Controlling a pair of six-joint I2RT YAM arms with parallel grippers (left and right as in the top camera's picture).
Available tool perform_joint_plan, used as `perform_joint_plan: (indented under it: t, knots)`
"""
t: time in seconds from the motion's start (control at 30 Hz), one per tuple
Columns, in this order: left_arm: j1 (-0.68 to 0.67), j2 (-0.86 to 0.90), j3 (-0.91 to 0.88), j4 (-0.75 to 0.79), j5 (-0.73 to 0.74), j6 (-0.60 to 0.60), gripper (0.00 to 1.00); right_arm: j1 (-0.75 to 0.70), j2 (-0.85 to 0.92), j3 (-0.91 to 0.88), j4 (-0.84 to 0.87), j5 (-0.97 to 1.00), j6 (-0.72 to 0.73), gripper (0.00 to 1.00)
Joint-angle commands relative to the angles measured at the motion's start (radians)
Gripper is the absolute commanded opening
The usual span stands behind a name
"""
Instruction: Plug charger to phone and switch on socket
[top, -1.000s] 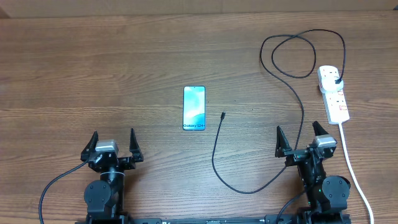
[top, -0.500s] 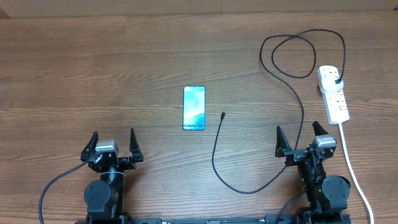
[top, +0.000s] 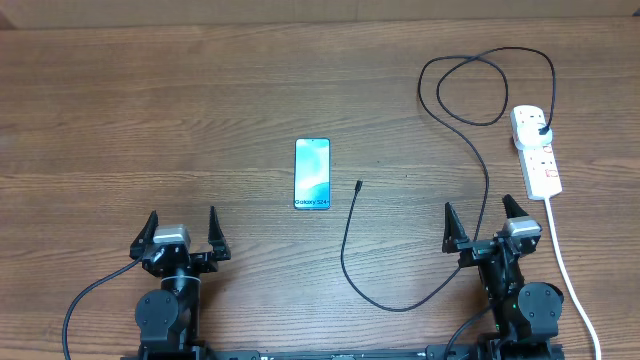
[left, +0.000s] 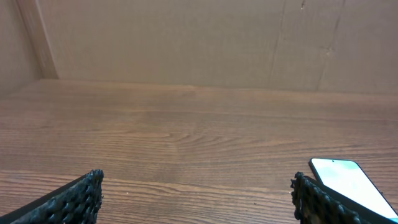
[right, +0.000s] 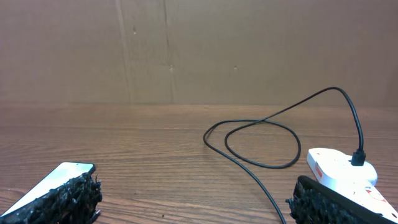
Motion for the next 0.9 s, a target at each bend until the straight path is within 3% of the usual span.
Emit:
perform_joint_plan:
  t: [0.0,0.57,0.67,0.87]
  knots:
    - [0.004,-0.010,-0.004,0.001,0.011,0.023,1.00,0.005,-0.007,-0.010,0.004,-0.002,-0.005,1.00]
    - [0.004,-0.010,-0.004,0.010,-0.044,0.045,1.00,0.005,-0.007,-0.010,0.004,-0.002,-0.005,1.00]
    - [0.004,-0.010,-0.004,0.013,-0.004,0.036,1.00,0.005,-0.007,-0.010,0.004,-0.002,-0.005,1.00]
    - [0.004,-0.010,-0.004,0.156,0.249,0.037,1.00,0.005,-0.007,-0.010,0.004,-0.002,-0.005,1.00]
